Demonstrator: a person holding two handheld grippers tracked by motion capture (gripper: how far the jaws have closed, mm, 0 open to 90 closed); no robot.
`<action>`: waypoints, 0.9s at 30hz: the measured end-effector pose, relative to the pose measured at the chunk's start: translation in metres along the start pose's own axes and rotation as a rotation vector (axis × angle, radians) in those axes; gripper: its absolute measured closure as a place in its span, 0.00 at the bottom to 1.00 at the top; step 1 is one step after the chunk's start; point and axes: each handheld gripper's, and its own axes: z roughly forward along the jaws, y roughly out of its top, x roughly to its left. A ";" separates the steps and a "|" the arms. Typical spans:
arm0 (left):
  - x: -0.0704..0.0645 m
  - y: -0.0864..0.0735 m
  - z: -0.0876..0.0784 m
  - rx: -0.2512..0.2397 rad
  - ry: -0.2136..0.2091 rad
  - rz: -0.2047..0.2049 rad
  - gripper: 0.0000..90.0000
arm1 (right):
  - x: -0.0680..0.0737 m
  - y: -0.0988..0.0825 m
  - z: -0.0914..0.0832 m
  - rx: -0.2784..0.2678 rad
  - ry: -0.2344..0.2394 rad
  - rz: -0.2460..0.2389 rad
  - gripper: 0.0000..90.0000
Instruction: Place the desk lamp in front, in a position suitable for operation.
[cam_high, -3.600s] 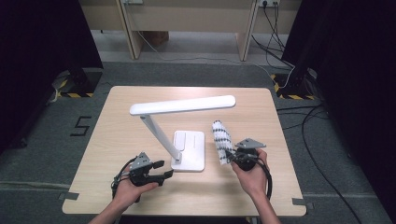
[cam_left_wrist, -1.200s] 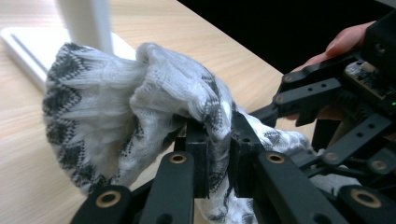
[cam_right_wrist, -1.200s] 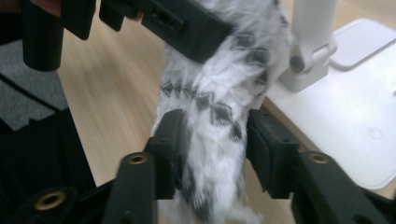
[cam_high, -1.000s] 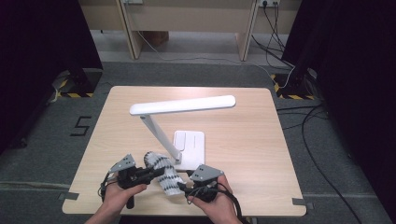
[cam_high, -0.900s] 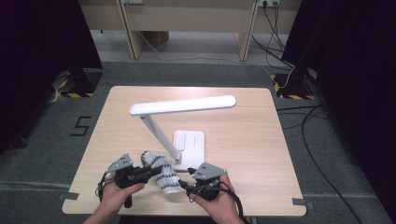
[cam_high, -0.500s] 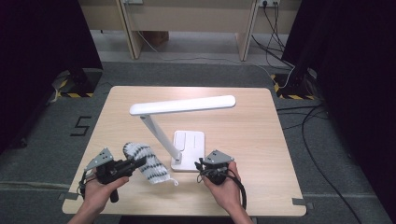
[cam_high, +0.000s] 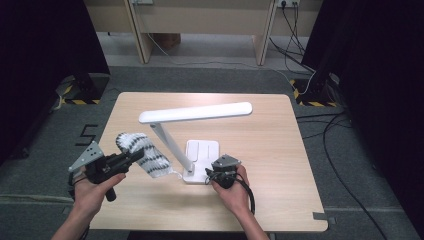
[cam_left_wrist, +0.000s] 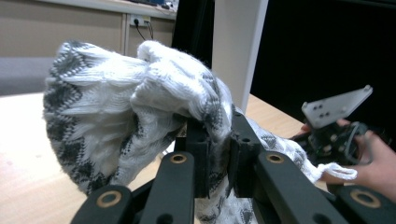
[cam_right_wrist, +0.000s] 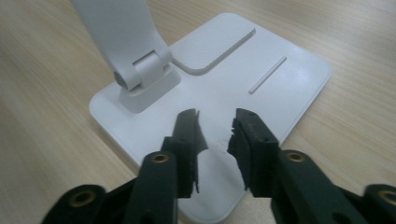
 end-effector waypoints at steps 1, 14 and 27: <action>0.000 0.002 -0.001 0.000 0.002 0.005 0.90 | 0.000 0.000 0.000 0.000 0.000 0.000 0.71; 0.003 0.037 -0.009 -0.055 0.025 0.059 0.90 | 0.001 0.000 0.018 -0.001 0.002 -0.011 0.61; 0.007 0.057 -0.019 -0.101 0.050 0.082 0.90 | -0.002 -0.005 0.023 -0.022 0.025 0.034 0.57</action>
